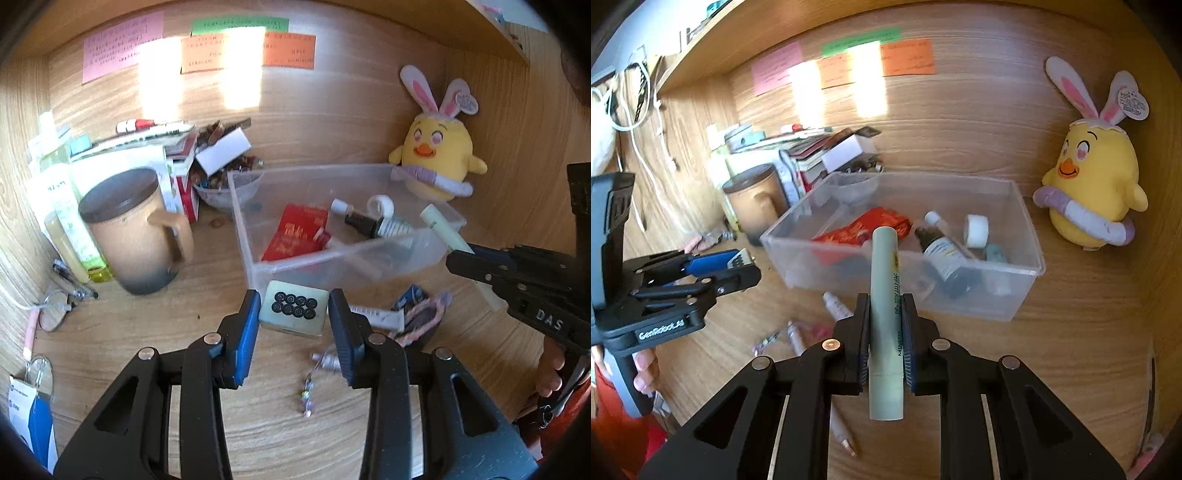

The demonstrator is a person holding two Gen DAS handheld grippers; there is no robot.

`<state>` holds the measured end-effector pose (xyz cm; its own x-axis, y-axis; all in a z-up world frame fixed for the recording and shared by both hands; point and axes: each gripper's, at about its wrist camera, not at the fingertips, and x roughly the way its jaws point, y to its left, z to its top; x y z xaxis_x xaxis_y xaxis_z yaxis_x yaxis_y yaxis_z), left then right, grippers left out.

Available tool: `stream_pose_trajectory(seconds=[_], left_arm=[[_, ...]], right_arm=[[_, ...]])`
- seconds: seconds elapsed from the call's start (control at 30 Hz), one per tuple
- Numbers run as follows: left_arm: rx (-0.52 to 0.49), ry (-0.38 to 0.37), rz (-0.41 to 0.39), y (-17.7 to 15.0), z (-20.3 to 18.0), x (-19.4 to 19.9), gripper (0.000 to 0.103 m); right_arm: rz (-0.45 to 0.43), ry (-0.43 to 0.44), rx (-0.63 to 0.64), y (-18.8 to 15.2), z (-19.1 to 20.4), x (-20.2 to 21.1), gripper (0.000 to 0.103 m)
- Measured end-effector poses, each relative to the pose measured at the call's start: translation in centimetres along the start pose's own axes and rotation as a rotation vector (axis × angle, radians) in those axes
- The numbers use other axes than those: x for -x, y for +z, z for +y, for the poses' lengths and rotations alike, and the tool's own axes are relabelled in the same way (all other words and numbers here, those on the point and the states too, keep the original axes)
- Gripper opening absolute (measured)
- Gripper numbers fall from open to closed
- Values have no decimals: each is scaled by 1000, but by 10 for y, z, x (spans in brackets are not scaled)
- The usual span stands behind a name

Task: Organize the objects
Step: 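Carry the block and green stick over the clear box and open both grippers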

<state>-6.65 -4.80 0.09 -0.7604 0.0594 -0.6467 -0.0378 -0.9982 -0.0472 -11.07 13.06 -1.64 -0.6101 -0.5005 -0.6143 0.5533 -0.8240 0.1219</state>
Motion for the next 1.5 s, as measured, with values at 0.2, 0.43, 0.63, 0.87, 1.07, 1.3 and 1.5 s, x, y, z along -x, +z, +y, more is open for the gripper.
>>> stream_pose_trajectory(seconds=[0.2,0.43,0.63,0.87,1.07,1.3,1.5], left_arm=[[4,2,-27,21,-5,-4,38],[4,-2,-43,40,-11,-13,38],[2,7,-38,57,-14,-29,38],[20,19,9,65,-8,-59,38],[39,8,55,60,-3,-79,38],[37,-10,90,56,-2,-93,38],[25,-13,96,53,-5,-94,38]], right_arm=[[-48,-14,-17,22,-16,2,14],[-104,-47,-13,49,-31,4,14],[-118,-78,14,74,-39,-5,14],[-92,-115,30,89,-45,-30,14],[5,-112,14,79,-55,-67,14],[86,-119,49,69,-54,-90,14],[117,-125,62,64,-55,-98,14]])
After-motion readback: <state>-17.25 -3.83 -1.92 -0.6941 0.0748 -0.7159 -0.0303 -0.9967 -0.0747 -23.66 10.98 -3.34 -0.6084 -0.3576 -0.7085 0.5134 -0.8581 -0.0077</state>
